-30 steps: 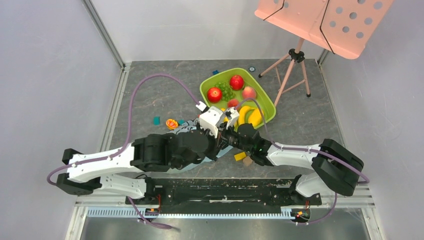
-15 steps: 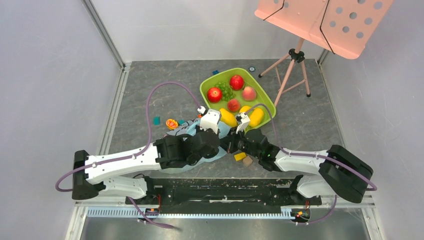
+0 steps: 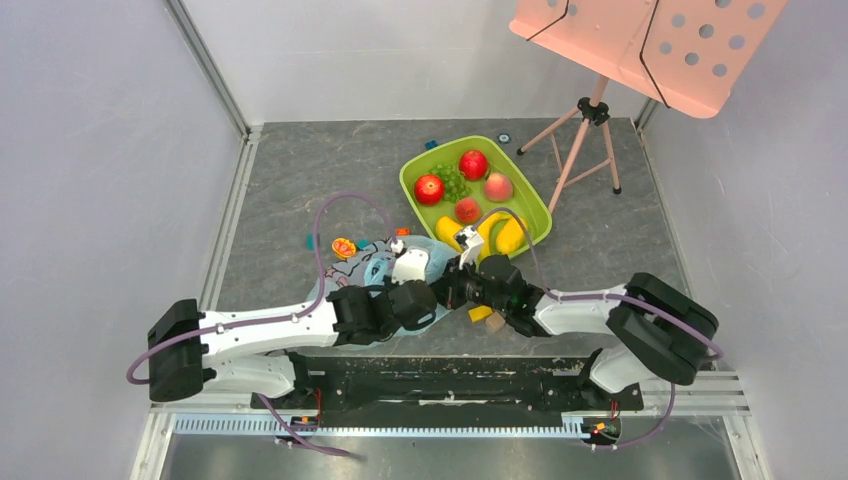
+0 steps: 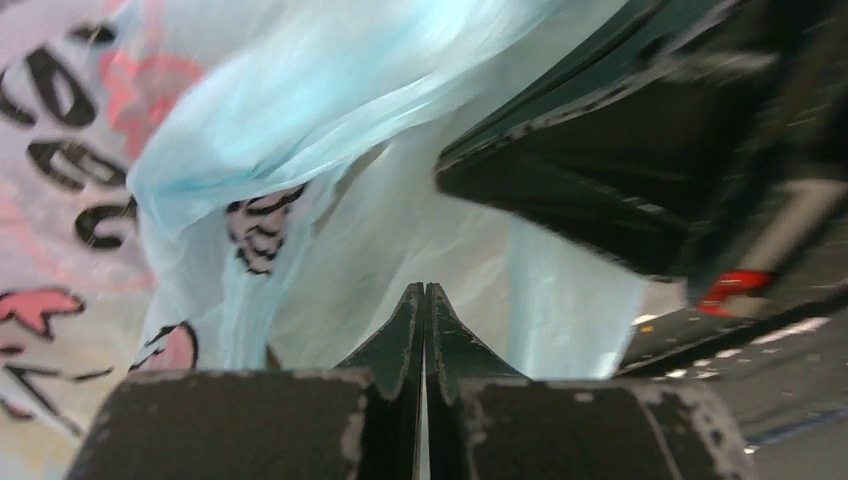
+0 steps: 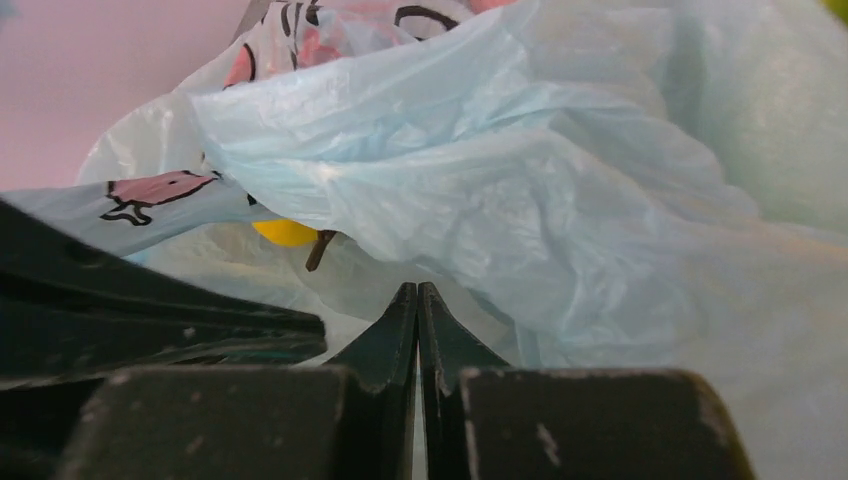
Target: Take the fake fruits out of the plastic bag
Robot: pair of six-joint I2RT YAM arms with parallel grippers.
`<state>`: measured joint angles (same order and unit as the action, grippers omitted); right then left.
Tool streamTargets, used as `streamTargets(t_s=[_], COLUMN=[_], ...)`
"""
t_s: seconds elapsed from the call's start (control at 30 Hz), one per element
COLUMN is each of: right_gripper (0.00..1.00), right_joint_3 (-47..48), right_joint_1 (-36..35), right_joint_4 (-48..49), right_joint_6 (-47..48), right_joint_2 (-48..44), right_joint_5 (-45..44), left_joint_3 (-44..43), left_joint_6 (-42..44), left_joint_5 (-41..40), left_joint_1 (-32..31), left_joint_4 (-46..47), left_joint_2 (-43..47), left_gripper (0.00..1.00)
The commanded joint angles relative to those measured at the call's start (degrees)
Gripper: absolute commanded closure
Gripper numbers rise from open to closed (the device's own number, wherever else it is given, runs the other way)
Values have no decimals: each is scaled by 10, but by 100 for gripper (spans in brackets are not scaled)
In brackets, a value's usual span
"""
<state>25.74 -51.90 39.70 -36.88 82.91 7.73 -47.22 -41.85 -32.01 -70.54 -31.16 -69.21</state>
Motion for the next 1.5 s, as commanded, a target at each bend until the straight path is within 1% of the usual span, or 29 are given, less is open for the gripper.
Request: streamTargets(t_s=[0.0,0.1,0.2,0.4,0.53,0.63,0.7,0.8,0.87,0.9,0.97,1.07,1.2,1.27,1.3,1.4,1.47], right_gripper=[96,96,95,95,93,88,83,73,67,66,64,63,58,58,57,57,57], right_joint_3=[41,46,53,57,40,39,53,79,99,108,133,183,268,310,339,353,347], right_joint_1=[-5,-8,-17,-46,-57,-66,-74,-84,-86,-85,-85,-85,-80,-70,-52,-25,-14], right_joint_4=[37,25,-12,-102,-86,-54,-47,-38,-36,-35,-37,-57,-118,-137,-147,-149,-148], right_joint_6=[30,44,63,100,104,116,128,133,127,123,118,119,144,155,155,155,159], right_joint_2=[35,46,52,54,57,56,56,58,64,68,79,100,135,162,184,197,192], right_joint_5=[45,29,-8,-128,-139,-120,-106,-86,-79,-79,-60,-65,-133,-146,-151,-151,-135], left_joint_3=[55,81,96,132,164,179,187,200,205,208,214,226,237,242,246,248,249], left_joint_6=[-98,-140,-191,-292,-331,-337,-323,-306,-310,-310,-311,-309,-311,-314,-317,-318,-320], left_joint_5=[-43,-65,-88,-114,-109,-109,-112,-119,-126,-129,-132,-133,-133,-132,-133,-134,-134], left_joint_1=[4,5,5,5,4,3,-1,-13,-22,-25,-29,-34,-36,-37,-38,-38,-38], left_joint_4=[-19,-47,-89,-167,-180,-177,-162,-139,-135,-133,-129,-120,-117,-116,-116,-117,-117], left_joint_2=[33,43,59,115,152,175,186,198,202,205,211,224,238,247,255,259,259], left_gripper=[98,98,98,98,98,98,98,98,98,98,98,98,98,98,98,98,98])
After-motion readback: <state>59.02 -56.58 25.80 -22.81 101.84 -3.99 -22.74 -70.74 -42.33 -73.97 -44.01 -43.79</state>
